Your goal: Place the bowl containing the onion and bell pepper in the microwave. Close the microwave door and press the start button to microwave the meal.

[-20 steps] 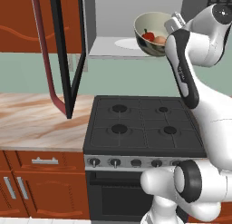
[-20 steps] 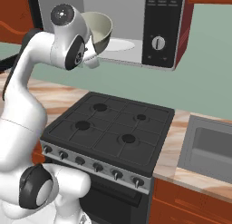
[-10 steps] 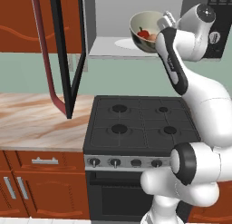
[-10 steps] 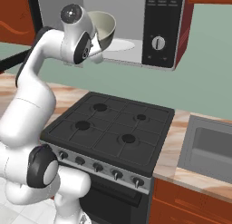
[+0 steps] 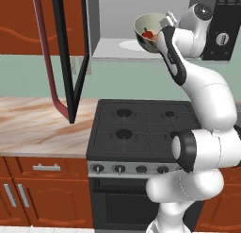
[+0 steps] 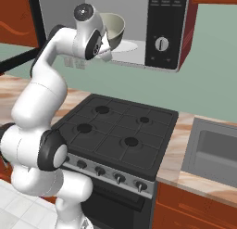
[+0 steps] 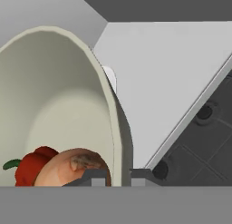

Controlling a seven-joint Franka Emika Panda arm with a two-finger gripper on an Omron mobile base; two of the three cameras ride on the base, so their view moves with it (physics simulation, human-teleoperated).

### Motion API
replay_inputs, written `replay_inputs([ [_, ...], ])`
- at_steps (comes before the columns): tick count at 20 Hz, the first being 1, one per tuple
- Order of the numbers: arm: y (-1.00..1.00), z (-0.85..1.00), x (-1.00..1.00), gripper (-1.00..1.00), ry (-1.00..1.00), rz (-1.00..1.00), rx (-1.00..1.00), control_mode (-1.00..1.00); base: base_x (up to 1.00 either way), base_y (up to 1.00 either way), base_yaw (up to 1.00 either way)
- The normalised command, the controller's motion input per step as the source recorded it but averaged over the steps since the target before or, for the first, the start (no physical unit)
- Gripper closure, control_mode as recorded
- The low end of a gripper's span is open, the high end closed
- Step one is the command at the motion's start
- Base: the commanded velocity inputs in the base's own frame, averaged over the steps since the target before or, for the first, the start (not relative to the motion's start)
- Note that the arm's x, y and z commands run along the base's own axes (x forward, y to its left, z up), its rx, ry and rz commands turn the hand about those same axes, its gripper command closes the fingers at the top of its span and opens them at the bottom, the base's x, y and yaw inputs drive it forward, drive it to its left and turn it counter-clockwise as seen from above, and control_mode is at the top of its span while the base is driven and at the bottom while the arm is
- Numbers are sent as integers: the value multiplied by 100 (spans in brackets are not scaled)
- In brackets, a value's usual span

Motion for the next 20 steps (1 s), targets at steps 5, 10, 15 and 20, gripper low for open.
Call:
replay_inputs([
  [5, -3, 14, 36, 100, 16, -4, 1, -100, 0, 0, 0],
  [10, 0, 17, 41, 100, 7, -5, 3, -100, 0, 0, 0],
  [15, 0, 3, 46, 100, 0, -5, 4, -100, 0, 0, 0],
  [20, 0, -5, 44, 100, 0, -4, 1, -100, 0, 0, 0],
])
